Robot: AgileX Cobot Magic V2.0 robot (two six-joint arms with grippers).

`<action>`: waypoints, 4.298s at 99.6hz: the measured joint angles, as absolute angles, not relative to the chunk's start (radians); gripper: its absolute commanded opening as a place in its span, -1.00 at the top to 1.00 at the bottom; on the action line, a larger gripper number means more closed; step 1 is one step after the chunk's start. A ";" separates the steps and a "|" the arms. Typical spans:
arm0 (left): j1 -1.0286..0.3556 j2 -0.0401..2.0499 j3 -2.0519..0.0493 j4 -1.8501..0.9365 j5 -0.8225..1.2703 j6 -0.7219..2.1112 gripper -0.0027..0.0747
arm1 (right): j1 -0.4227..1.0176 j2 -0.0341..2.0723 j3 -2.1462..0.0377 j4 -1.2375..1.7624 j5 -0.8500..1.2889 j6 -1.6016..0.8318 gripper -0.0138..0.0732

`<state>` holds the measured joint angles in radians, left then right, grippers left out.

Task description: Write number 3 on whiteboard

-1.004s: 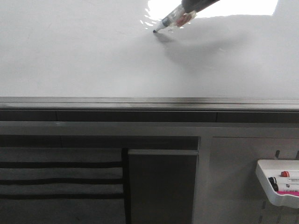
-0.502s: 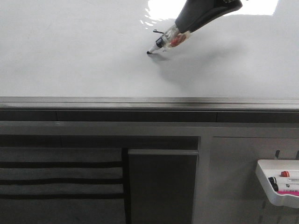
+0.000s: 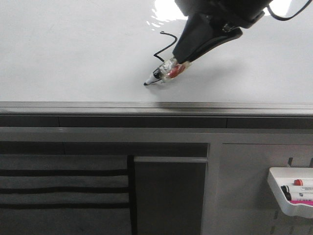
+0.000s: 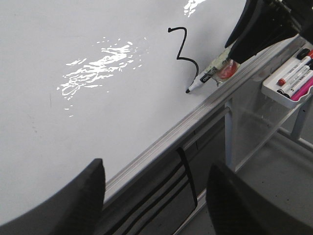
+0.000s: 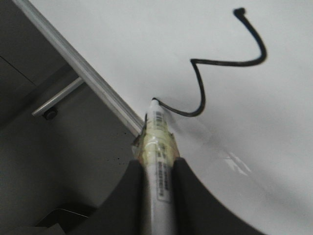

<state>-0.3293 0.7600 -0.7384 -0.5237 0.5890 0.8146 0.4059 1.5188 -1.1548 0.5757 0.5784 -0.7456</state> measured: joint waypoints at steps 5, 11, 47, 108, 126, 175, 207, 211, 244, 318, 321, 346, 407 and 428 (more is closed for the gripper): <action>-0.329 0.760 -0.738 -0.524 0.589 0.815 -0.15 | 0.407 1.519 -1.165 0.574 0.591 -0.746 0.83; -0.329 0.760 -0.738 -0.524 0.589 0.815 -0.15 | 0.407 1.516 -1.174 0.568 0.604 -0.744 0.83; -0.329 0.760 -0.738 -0.524 0.589 0.815 -0.15 | 0.425 1.225 -1.059 0.564 0.702 -0.747 0.83; -0.329 0.760 -0.738 -0.524 0.589 0.815 -0.15 | 0.425 1.113 -0.999 0.564 0.756 -0.749 0.83; -0.329 0.760 -0.738 -0.538 0.589 0.815 -0.15 | 0.427 1.113 -0.999 0.566 0.758 -0.768 0.83; -0.502 0.836 -0.809 -0.644 0.707 1.062 -0.15 | 0.660 1.152 -0.999 0.572 0.650 -1.156 0.83; -0.661 1.067 -0.936 -0.600 0.755 1.151 -0.15 | 0.700 1.171 -1.003 0.574 0.621 -1.274 0.83; -0.665 1.093 -0.951 -0.590 0.756 1.153 -0.15 | 0.700 1.171 -1.005 0.574 0.616 -1.274 0.83; -0.670 1.198 -1.007 -0.495 0.759 1.153 -0.15 | 0.700 1.171 -1.013 0.574 0.605 -1.274 0.83; -0.670 1.198 -1.008 -0.455 0.763 1.169 0.91 | 0.700 1.171 -1.013 0.574 0.600 -1.277 0.77; -0.670 1.198 -1.008 -0.455 0.763 1.170 0.93 | 0.700 1.171 -1.013 0.574 0.600 -1.277 0.70; -0.670 1.198 -1.008 -0.455 0.755 1.161 0.97 | 0.689 1.171 -1.013 0.576 0.589 -1.277 0.05; -0.342 1.224 -0.735 -0.757 0.017 0.895 0.97 | 0.270 0.965 -0.999 0.578 0.761 -0.957 0.01; -0.336 1.316 -0.727 -0.813 -0.095 0.890 0.95 | 0.270 0.965 -0.960 0.578 0.765 -0.955 0.01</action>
